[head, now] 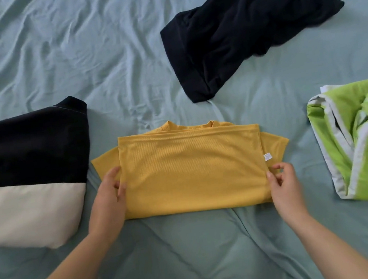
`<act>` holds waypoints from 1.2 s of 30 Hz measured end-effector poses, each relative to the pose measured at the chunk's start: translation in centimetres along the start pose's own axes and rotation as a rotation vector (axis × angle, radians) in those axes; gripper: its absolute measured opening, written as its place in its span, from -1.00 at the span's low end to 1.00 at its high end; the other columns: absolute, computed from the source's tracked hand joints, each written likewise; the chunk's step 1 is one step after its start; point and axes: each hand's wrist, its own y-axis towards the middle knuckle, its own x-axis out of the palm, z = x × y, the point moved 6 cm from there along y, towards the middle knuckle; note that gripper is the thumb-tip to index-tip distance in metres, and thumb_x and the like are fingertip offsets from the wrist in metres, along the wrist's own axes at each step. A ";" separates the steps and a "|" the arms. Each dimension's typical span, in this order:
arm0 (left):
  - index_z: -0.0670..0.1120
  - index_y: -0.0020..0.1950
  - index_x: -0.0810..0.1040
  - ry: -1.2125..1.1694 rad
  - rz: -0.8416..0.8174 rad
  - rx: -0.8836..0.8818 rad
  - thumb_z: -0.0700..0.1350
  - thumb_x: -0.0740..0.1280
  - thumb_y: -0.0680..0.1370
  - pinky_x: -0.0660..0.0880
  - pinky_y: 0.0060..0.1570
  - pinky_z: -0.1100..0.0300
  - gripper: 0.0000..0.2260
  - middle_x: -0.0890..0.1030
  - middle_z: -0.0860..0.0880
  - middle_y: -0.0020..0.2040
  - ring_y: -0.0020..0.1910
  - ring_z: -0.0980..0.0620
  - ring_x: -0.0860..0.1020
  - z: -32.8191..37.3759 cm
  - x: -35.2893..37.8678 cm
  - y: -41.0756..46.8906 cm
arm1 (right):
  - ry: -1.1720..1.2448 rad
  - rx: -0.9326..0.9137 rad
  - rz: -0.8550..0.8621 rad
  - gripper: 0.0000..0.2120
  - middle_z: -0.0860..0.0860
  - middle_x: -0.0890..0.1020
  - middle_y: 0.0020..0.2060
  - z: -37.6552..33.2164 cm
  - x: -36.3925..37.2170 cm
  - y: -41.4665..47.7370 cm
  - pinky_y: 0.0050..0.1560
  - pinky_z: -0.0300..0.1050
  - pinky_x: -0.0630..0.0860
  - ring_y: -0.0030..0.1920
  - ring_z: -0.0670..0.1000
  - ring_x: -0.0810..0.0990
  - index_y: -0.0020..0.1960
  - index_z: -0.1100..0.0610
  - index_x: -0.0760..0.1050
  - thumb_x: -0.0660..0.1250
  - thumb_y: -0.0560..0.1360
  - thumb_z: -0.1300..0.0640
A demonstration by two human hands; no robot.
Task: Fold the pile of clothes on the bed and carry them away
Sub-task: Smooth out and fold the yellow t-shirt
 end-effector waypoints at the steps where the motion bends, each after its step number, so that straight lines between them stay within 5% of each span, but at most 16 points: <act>1: 0.12 0.46 0.26 0.052 0.009 0.019 -0.04 0.23 0.62 0.42 -0.15 0.13 -0.59 0.50 -0.01 0.10 -0.12 0.10 0.50 0.3 -0.3 -0.1 | -0.029 -0.011 0.002 -0.87 0.01 0.48 -0.29 -0.2 -0.2 -0.2 -0.31 -0.11 0.39 -0.27 0.11 0.50 0.06 0.05 0.36 0.28 0.56 0.15; 3: 0.04 0.48 0.26 0.247 0.102 0.108 -0.01 0.27 0.59 0.44 0.11 -0.02 -0.54 0.44 -0.09 0.28 0.14 -0.07 0.48 1.8 -0.8 -0.1 | -0.207 -0.135 0.102 -0.83 0.07 0.54 -0.13 -1.6 -0.7 -0.5 -0.11 0.04 0.49 -0.11 0.16 0.55 0.10 0.11 0.42 0.32 0.54 0.09; 5: 0.01 0.51 0.21 0.396 0.125 0.230 0.06 0.23 0.59 0.21 0.38 -0.10 -0.49 0.31 -0.11 0.46 0.43 -0.13 0.28 4.5 0.6 -0.2 | -0.441 -0.365 0.178 -0.71 0.12 0.58 0.06 -4.7 0.7 -1.5 0.17 0.14 0.39 0.10 0.20 0.54 0.16 0.16 0.48 0.25 0.55 -0.01; 8: 0.09 0.58 -0.08 0.536 -0.006 0.467 0.14 0.02 0.64 -0.22 0.49 0.05 -0.46 -0.08 -0.01 0.60 0.56 0.02 -0.19 9.1 6.4 -0.3 | -0.558 -0.639 -0.010 -0.58 0.03 0.40 0.41 -9.2 6.9 -2.6 0.45 0.03 -0.02 0.45 0.09 0.31 0.40 0.06 0.35 0.07 0.60 -0.06; 10: 0.11 0.57 -0.21 0.644 -0.065 0.587 0.18 -0.08 0.64 -0.31 0.49 0.04 -0.46 -0.25 0.00 0.57 0.52 0.01 -0.33 10.0 9.5 0.1 | -0.690 -0.751 -0.150 -0.52 -0.03 0.14 0.54 -9.9 10.5 -2.4 0.49 -0.01 -0.22 0.54 0.00 0.07 0.53 -0.04 0.13 -0.03 0.63 -0.10; 13: 0.24 0.52 -0.34 0.724 -0.066 0.516 0.31 -0.23 0.59 -0.36 0.47 0.02 -0.46 -0.34 0.03 0.55 0.50 -0.02 -0.40 6.9 9.1 2.2 | -0.852 -0.656 -0.166 -0.45 -0.09 -0.09 0.56 -6.7 10.1 0.6 0.49 0.03 -0.32 0.56 -0.05 -0.13 0.55 -0.13 -0.12 -0.18 0.60 -0.24; 18: 0.24 0.50 -0.38 0.745 0.003 0.370 0.44 -0.26 0.51 -0.49 0.39 -0.06 -0.36 -0.38 -0.02 0.54 0.49 -0.10 -0.44 3.8 6.5 2.1 | -0.775 -0.401 0.007 -0.41 -0.03 -0.11 0.57 -4.0 7.4 1.1 0.50 0.13 -0.28 0.55 -0.02 -0.16 0.55 -0.07 -0.21 -0.23 0.59 -0.26; 22: 0.21 0.51 -0.37 0.918 -0.153 0.592 0.53 -0.28 0.41 -0.34 0.44 -0.21 -0.23 -0.31 -0.01 0.57 0.52 -0.13 -0.36 3.5 8.4 -1.6 | -0.831 -0.598 -0.126 -0.36 -0.01 -0.02 0.56 -1.7 7.6 -4.1 0.50 0.17 -0.17 0.55 0.01 -0.01 0.56 -0.05 -0.05 -0.12 0.57 -0.30; 28: 0.21 0.43 -0.52 0.927 -0.305 0.544 0.64 -0.27 0.26 -0.44 0.38 -0.26 -0.09 -0.54 0.03 0.45 0.46 -0.13 -0.48 4.5 8.0 -2.4 | -0.760 -0.454 -0.124 -0.32 -0.04 -0.03 0.56 2.6 1.4 -6.1 0.51 0.09 -0.14 0.55 -0.03 -0.01 0.56 -0.04 -0.05 -0.06 0.53 -0.31; 31: 0.18 0.54 -0.31 0.792 -0.362 0.575 0.55 0.00 0.37 -0.18 0.50 -0.13 -0.10 -0.30 0.01 0.57 0.56 -0.11 -0.18 9.7 9.7 -3.4 | -0.248 -0.231 0.154 -0.54 0.06 0.53 0.24 2.5 -2.3 -5.5 0.27 -0.01 0.35 0.27 0.09 0.46 0.35 0.11 0.43 0.34 0.52 -0.06; 34: 0.07 0.47 0.27 0.462 -0.383 0.567 0.19 0.27 0.52 0.41 0.25 0.03 -0.45 0.33 0.01 0.42 0.30 -0.06 0.44 17.7 13.4 -2.8 | 0.308 0.224 0.179 -0.73 -0.07 0.58 -0.20 4.3 -2.5 -3.8 -0.16 -0.39 0.42 -0.15 -0.07 0.57 0.12 0.11 0.52 0.40 0.48 0.02; 36: 0.03 0.37 0.41 0.367 -0.399 0.577 0.04 0.29 0.55 0.50 0.02 0.09 -0.61 0.45 0.02 0.27 0.14 -0.01 0.53 22.7 16.4 -1.9 | 0.444 0.397 0.179 -0.74 -0.09 0.57 -0.28 5.0 -1.5 -2.6 -0.27 -0.36 0.41 -0.28 -0.14 0.53 0.05 0.16 0.56 0.45 0.44 0.03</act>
